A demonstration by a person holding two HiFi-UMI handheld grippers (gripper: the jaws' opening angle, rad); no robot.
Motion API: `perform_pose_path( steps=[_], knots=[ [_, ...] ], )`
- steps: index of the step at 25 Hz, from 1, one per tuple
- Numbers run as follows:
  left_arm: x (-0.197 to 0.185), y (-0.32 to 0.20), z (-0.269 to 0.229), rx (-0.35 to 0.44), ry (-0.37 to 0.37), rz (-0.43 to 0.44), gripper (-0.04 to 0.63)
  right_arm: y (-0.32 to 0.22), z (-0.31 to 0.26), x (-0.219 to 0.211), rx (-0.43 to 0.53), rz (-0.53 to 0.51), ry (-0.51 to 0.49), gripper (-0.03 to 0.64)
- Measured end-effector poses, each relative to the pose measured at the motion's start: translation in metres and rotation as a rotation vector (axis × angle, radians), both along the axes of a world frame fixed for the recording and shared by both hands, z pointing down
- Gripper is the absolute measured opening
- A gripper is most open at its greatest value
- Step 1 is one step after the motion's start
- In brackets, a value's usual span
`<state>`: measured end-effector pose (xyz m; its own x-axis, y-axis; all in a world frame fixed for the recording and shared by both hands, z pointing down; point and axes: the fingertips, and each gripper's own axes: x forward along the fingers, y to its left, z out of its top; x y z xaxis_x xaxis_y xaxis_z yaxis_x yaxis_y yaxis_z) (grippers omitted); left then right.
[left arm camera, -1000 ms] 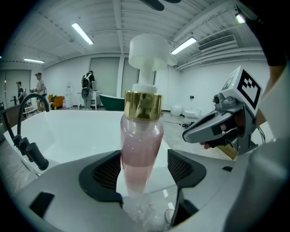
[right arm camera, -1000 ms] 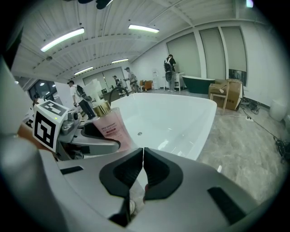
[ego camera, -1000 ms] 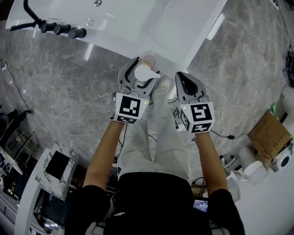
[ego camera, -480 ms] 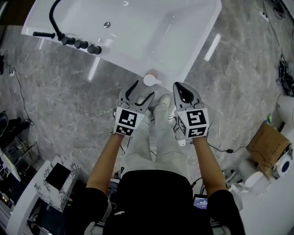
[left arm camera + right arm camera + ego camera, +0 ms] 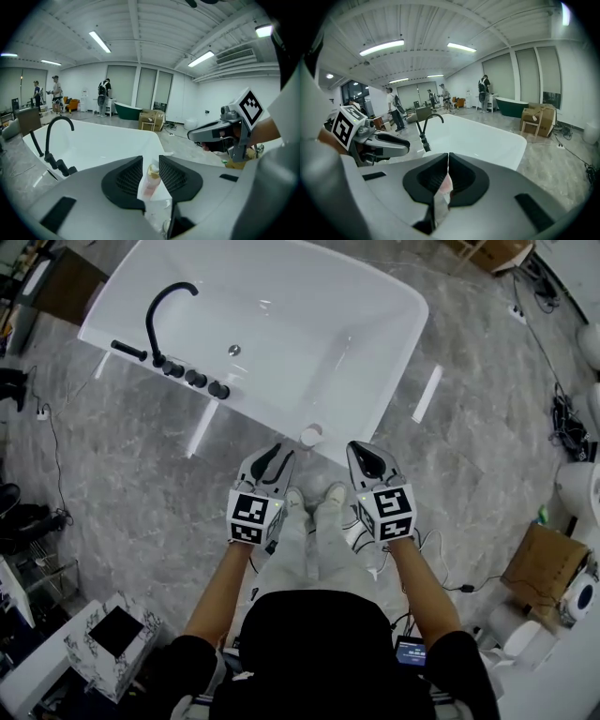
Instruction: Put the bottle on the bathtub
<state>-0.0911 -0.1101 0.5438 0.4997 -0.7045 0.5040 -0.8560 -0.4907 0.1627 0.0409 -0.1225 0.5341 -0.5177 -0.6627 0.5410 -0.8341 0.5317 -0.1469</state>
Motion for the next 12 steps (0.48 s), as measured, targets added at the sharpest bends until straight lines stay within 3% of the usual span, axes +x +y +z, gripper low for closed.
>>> perform_pose_path(
  steps=[5,12],
  knots=[
    [-0.003,-0.006,-0.055,0.072,0.01,-0.045,0.058,-0.007,-0.048,0.005,0.07,0.004,-0.001,0.023],
    [0.015,-0.009,-0.131,0.156,0.068,-0.027,0.019,-0.014,-0.122,0.014,0.179,0.013,-0.007,0.024]
  ],
)
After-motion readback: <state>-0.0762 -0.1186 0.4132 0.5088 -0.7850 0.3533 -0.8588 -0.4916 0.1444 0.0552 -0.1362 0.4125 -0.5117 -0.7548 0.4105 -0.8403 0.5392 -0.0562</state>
